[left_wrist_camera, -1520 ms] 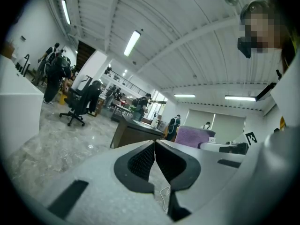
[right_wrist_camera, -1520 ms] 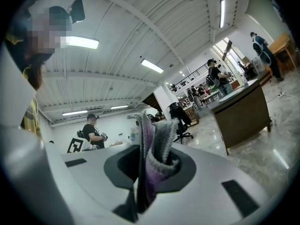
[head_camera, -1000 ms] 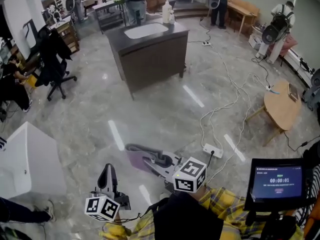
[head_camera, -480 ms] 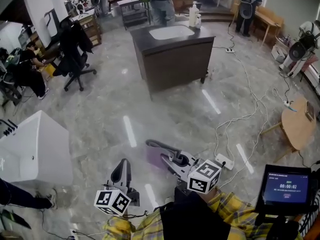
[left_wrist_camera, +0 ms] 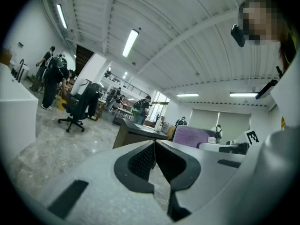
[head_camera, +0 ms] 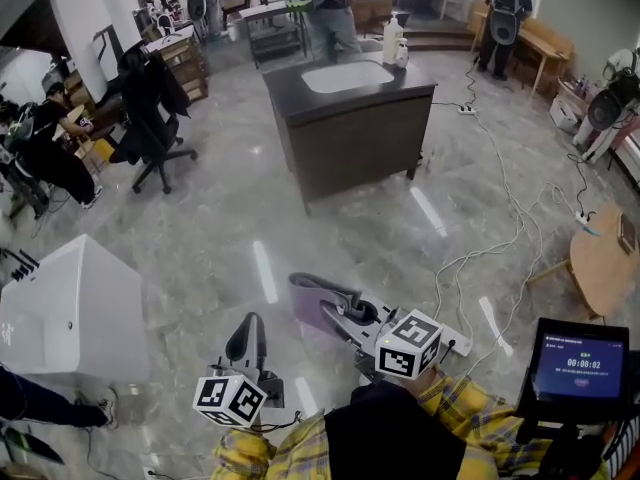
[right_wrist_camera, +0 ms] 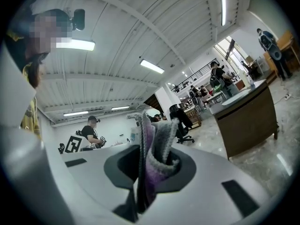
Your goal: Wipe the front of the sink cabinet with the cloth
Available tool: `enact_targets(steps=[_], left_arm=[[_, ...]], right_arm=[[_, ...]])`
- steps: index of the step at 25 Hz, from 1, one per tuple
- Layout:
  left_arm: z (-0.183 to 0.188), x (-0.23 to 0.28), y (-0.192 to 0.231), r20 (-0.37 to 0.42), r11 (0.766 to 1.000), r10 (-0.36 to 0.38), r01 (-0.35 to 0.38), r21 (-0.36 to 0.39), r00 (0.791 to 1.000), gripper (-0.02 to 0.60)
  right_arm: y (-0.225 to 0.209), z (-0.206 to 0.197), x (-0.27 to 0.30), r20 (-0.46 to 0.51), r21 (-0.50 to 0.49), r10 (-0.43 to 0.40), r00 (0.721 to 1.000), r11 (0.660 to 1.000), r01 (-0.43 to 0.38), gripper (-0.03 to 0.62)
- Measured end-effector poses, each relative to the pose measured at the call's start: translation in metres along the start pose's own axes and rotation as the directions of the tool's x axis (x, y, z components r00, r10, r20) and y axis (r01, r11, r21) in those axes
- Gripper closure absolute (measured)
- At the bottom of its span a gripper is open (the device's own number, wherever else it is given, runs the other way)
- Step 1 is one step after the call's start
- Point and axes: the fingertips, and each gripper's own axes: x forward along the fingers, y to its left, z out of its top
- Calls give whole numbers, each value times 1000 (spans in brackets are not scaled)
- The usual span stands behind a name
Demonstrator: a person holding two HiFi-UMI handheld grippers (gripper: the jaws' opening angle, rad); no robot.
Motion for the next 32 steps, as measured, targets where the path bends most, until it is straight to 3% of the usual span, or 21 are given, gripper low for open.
enact_targets(steps=[14, 17, 20, 32], left_arm=[[-10, 63, -21, -9, 1000, 6, -6, 10, 1000, 574], [-20, 96, -30, -23, 999, -7, 9, 46, 1000, 574], [-29, 127, -33, -29, 999, -29, 30, 31, 999, 574], [-25, 146, -48, -43, 996, -76, 78, 53, 996, 574]], right_arm=[[-57, 22, -1, -11, -2, 20, 1000, 1000, -20, 551], [-92, 26, 0, -5, 10, 4, 1000, 1000, -4, 551], [-125, 29, 0, 2, 18, -15, 1000, 1000, 15, 551], [-140, 34, -14, 29, 47, -65, 997, 997, 63, 551]])
